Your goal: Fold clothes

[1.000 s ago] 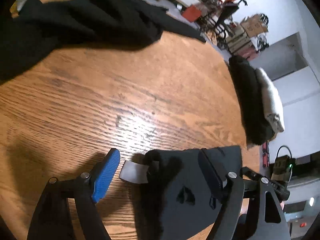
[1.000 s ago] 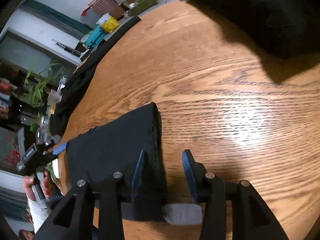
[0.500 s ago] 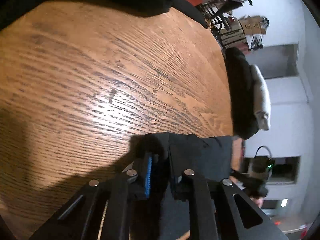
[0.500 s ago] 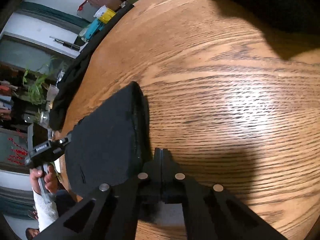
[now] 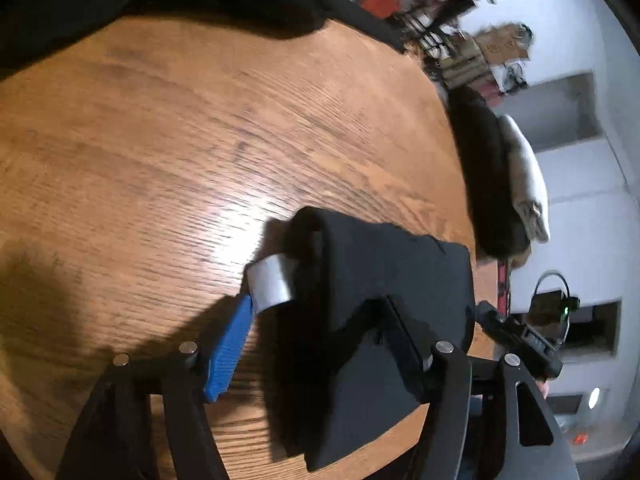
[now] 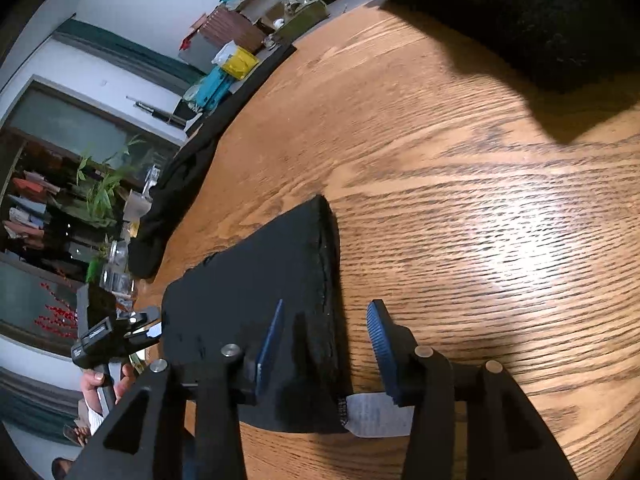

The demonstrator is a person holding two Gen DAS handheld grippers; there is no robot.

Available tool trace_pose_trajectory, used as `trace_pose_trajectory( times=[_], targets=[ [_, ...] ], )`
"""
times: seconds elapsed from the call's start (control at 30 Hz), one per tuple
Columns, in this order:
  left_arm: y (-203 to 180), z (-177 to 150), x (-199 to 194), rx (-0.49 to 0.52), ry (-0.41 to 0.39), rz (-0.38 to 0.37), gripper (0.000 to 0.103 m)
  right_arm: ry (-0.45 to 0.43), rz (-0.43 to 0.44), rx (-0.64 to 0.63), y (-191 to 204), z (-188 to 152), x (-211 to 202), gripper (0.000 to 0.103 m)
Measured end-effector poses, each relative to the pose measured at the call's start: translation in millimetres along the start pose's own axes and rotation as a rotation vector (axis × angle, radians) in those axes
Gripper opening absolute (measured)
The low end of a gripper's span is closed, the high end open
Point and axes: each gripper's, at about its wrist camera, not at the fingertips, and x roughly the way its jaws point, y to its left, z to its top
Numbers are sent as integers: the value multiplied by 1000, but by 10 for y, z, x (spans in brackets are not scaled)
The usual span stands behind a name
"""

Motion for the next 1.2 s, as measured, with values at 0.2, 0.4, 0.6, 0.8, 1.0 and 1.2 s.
trace_pose_trajectory(
  times=[0.2, 0.4, 0.6, 0.8, 1.0, 1.2],
  targets=[
    [5, 41, 90, 36, 32, 3, 36, 91, 12, 25, -68, -90, 184, 8],
    [194, 9, -99, -22, 28, -24, 55, 86, 12, 63, -188, -145, 121, 36],
    [248, -275, -317, -69, -39, -70, 70, -68, 0, 55, -157, 102, -132, 65],
    [57, -461, -40, 0, 42, -46, 62, 34, -43, -7, -37, 312, 244, 54],
    [64, -477, 28, -1, 75, 4, 22, 55, -80, -18, -12, 317, 339, 10],
    [74, -621, -111, -17, 26, -21, 35, -5, -89, -18, -57, 153, 131, 57]
  ],
)
